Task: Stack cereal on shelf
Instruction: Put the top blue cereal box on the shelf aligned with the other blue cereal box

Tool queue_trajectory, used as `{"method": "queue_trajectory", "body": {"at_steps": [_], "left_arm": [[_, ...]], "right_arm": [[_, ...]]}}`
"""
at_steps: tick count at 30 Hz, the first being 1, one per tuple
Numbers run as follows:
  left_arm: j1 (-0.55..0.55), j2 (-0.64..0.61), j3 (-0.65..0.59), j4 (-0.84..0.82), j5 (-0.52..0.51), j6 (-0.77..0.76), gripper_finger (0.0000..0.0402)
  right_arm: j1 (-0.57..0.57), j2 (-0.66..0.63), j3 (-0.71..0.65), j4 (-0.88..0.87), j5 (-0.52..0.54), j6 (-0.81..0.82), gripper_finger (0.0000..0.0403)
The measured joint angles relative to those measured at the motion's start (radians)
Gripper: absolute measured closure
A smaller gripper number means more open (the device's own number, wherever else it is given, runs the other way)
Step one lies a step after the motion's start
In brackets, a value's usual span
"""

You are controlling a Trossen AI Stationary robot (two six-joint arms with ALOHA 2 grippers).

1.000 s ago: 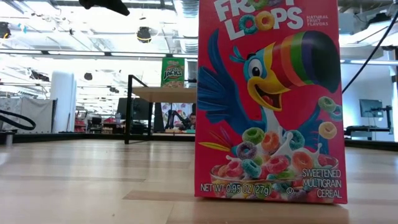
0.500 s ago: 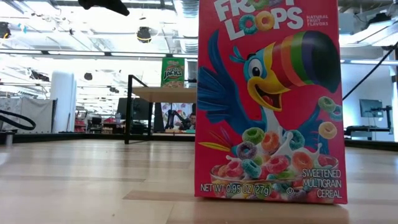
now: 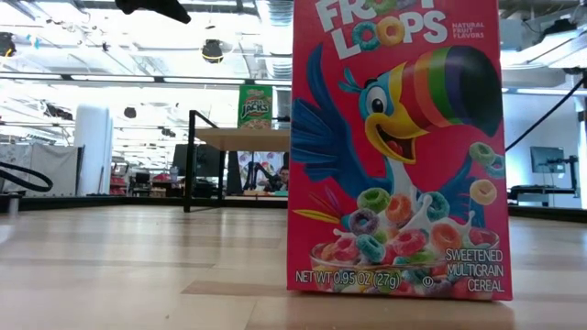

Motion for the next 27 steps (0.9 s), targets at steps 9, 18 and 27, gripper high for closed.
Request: {"method": "queue_trajectory", "body": {"at_steps": [9,18,27], "left_arm": [[0.0,0.0,0.0,0.0,0.0,0.005,0.015],[0.0,0.0,0.0,0.0,0.0,0.005,0.015],[0.0,0.0,0.0,-0.001,0.0,0.007,0.015]], "right_arm": [[-0.07,0.012,0.0,0.004,-0.1,-0.032,0.0198],[-0.112,0.03,0.0,0.007,-0.158,-0.083,0.0198],[-0.097,0.032,0.0,0.03,-0.165,-0.118,0.0198]]}}
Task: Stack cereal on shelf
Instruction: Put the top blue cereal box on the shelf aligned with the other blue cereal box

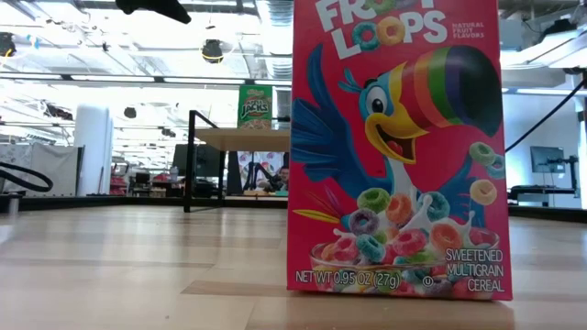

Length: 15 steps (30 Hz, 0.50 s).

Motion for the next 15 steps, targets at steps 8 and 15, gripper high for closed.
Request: {"method": "queue_trajectory", "body": {"at_steps": [8,15], "left_arm": [[0.0,0.0,0.0,0.0,0.0,0.0,0.015],[0.0,0.0,0.0,0.0,-0.001,0.009,0.015]], "right_arm": [[-0.002,0.0,0.0,0.0,0.031,-0.007,0.0198],[-0.002,0.0,0.0,0.001,0.032,-0.018,0.0198]]}}
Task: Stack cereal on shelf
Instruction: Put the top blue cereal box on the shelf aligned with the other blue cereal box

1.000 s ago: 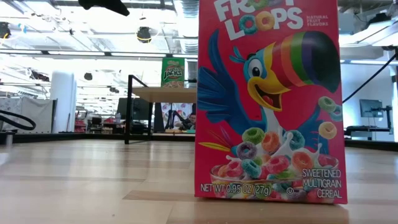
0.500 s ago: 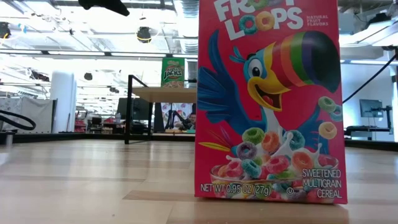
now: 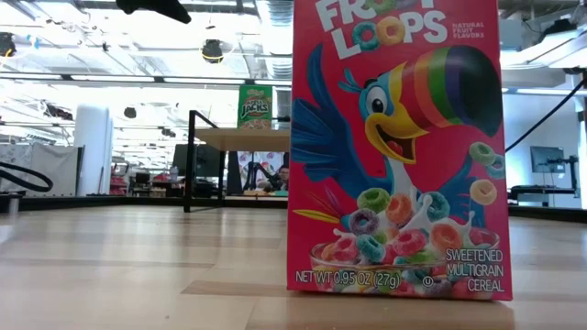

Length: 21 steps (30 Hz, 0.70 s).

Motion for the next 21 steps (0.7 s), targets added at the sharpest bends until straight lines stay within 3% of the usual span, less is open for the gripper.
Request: {"method": "queue_trajectory", "body": {"at_steps": [9,21], "left_arm": [[0.0,0.0,0.0,-0.006,0.176,-0.003,0.015],[0.0,0.0,0.0,-0.006,0.21,-0.002,0.015]], "right_arm": [[0.0,0.0,0.0,0.0,0.0,0.0,0.0198],[0.0,0.0,0.0,0.0,0.004,0.011,0.0198]]}}
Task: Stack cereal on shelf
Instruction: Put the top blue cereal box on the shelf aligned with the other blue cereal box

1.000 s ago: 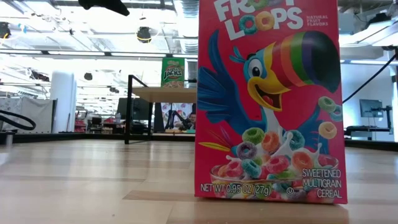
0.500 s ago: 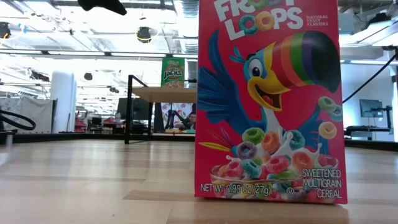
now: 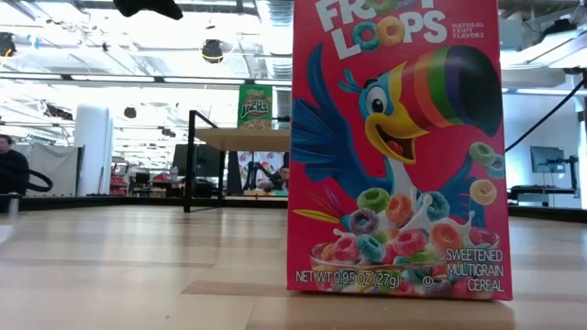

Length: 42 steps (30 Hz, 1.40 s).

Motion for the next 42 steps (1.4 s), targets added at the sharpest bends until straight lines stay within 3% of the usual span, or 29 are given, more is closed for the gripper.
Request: {"method": "queue_trajectory", "body": {"at_steps": [33,42], "left_arm": [[0.0,0.0,0.0,0.0,0.001,0.0,0.015],[0.0,0.0,0.0,0.0,0.001,0.001,0.015]], "right_arm": [[-0.014,0.0,0.0,-0.004,-0.021,0.016,0.0197],[-0.023,0.029,0.001,-0.006,-0.026,0.019,0.0164]]}}
